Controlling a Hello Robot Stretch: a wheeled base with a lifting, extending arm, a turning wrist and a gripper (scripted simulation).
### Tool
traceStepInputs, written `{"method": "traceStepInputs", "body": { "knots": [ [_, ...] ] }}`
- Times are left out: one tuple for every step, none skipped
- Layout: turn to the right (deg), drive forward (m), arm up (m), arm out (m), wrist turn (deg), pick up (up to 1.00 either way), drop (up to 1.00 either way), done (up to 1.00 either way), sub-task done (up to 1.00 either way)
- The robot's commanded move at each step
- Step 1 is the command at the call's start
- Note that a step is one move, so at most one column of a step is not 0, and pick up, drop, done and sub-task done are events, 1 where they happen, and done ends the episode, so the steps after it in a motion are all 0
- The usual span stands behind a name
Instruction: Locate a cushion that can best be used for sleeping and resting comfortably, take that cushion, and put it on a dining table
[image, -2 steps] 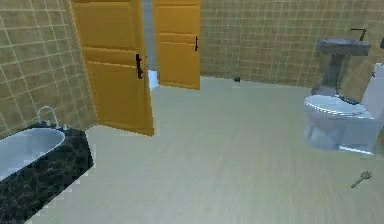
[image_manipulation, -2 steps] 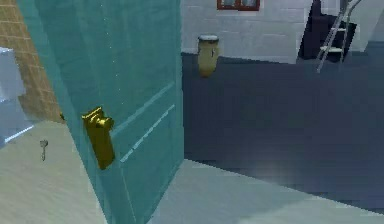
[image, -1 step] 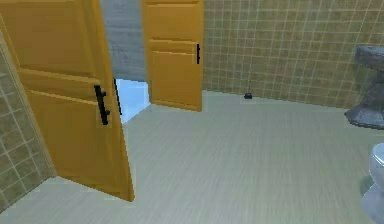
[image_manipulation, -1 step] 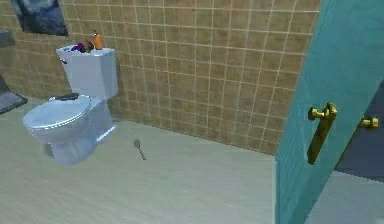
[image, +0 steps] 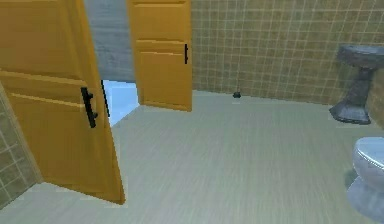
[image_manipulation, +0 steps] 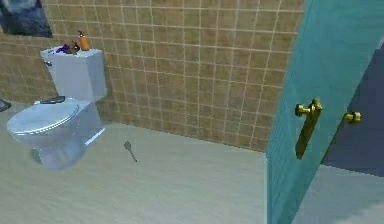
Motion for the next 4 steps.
{"method": "traceStepInputs", "body": {
  "knots": [
    [0.0,1.00,0.00,0.00,0.0,0.00,0.00,0.00,0.00],
    [3.0,0.00,0.00,0.00,0.0,0.00,0.00,0.00,0.00],
    [0.0,0.35,0.00,0.00,0.0,0.00,0.00,0.00,0.00],
    [-18.0,0.00,0.00,0.00,0.0,0.00,0.00,0.00,0.00]
  ]
}}
